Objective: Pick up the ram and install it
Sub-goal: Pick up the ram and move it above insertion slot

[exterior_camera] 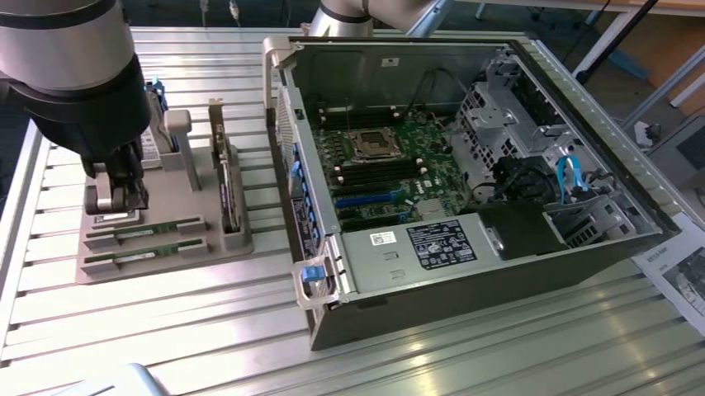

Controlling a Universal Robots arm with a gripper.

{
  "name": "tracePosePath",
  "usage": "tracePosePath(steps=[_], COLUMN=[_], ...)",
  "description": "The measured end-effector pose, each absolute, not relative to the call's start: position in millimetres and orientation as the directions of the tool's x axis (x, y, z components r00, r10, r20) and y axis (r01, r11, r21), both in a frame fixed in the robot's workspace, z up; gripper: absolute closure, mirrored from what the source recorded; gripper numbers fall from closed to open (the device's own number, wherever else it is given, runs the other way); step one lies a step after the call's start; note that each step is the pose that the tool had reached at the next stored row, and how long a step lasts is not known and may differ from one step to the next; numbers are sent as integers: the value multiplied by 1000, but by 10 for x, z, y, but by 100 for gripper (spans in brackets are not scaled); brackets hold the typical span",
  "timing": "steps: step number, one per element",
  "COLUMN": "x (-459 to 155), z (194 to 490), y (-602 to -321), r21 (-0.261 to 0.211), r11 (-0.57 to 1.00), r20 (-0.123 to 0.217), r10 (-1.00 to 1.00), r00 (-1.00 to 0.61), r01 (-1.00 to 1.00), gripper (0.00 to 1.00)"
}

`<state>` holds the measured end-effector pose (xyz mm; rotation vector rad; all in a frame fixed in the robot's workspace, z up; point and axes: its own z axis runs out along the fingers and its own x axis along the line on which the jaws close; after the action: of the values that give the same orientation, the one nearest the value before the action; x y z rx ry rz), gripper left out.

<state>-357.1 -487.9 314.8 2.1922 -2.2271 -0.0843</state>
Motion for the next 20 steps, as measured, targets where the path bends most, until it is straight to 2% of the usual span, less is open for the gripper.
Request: tracePosePath(steps=[20], x=[-3571], z=[2722], y=[-4929], r21=[49], r11=[15], r20=[-27], r10=[-1000], r00=[-16], r01=[-999], gripper=[90])
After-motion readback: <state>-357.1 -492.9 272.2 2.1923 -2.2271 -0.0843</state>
